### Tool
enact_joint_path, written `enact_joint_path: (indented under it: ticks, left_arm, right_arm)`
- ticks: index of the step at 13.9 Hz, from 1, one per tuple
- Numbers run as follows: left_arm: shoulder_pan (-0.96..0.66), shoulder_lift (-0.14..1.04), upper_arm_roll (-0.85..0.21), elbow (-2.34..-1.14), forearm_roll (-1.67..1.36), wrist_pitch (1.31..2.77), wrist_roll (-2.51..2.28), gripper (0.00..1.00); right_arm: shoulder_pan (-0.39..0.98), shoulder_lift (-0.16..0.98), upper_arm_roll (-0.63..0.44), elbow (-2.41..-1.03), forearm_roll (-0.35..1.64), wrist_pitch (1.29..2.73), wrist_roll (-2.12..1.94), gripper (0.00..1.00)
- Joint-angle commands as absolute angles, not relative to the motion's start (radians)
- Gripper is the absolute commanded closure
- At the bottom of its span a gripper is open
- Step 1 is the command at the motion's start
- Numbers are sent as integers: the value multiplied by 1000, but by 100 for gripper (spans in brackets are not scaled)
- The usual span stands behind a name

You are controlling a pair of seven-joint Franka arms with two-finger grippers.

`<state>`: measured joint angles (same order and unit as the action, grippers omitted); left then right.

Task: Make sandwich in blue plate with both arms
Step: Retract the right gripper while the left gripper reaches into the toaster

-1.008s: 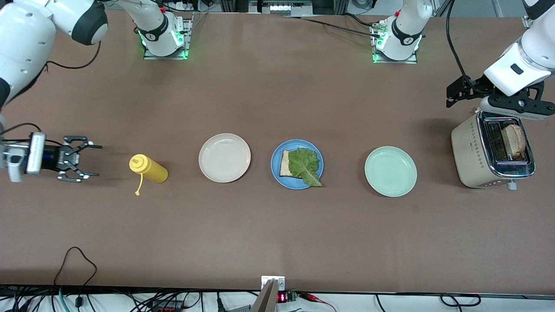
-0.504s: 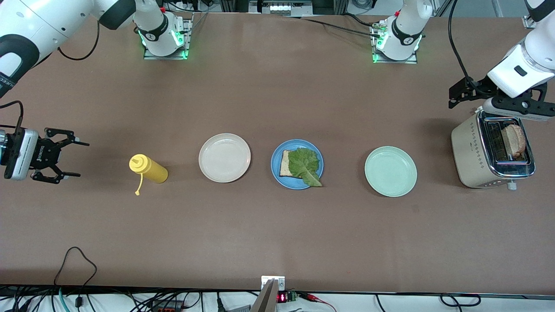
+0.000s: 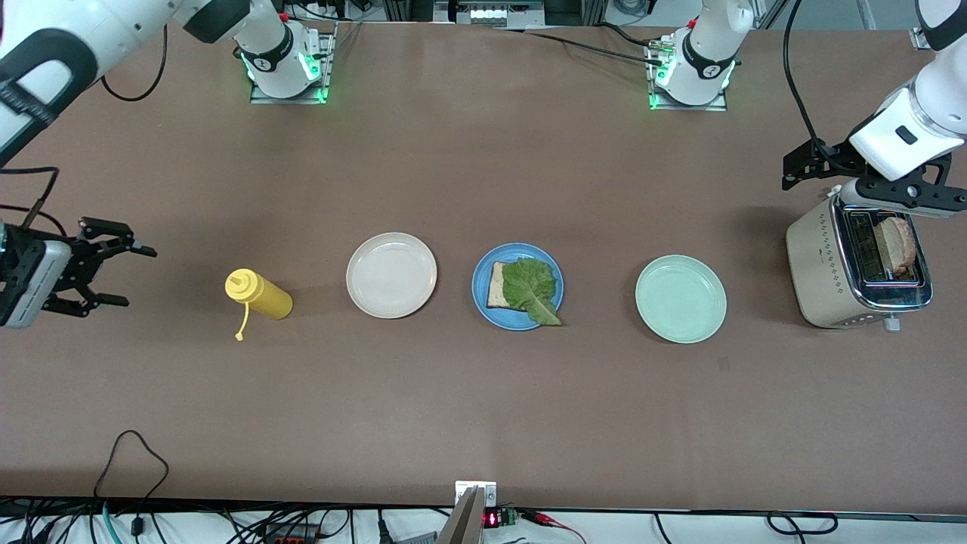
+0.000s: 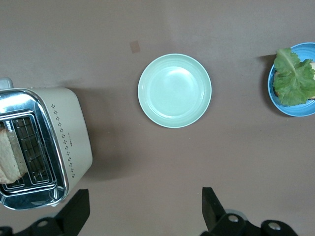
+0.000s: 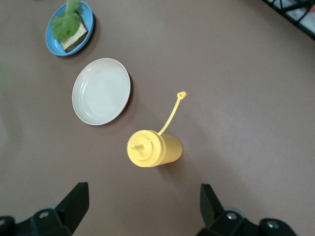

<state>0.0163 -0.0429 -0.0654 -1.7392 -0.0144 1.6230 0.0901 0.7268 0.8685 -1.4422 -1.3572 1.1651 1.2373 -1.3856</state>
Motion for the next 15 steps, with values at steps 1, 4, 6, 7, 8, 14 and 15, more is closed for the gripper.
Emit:
enact_joint_path:
  ticks: [1,4,6,7,8,14,15]
  left_arm:
    - [17,-5,-66,-1680,-14,1586,101,0]
    - [8,12,-72,-1667,-14,1583,98,0]
    - [8,12,-74,-1666,-12,1566,100,0]
    - [12,15,-74,-1664,-12,1566,101,0]
    - [14,17,-74,-1658,-12,1566,101,0]
    - [17,109,-72,-1549,-8,1508,100,0]
    - [18,110,-71,-1551,-8,1506,101,0]
  right_arm:
    - [750,853,-1433,-1313,1111,1236,-1209,0]
    - [698,748,-1239,-1235,932,1300,-1008,0]
    - [617,611,-986,-1235,719,1397,-889,0]
    - [559,542,-833,-1236,599,1446,-817,0]
    - [495,481,-687,-1241,483,1483,-740,0]
    - [192,292,-182,-1340,149,1531,-323,0]
    - [125,249,-105,-1389,129,1557,-293,0]
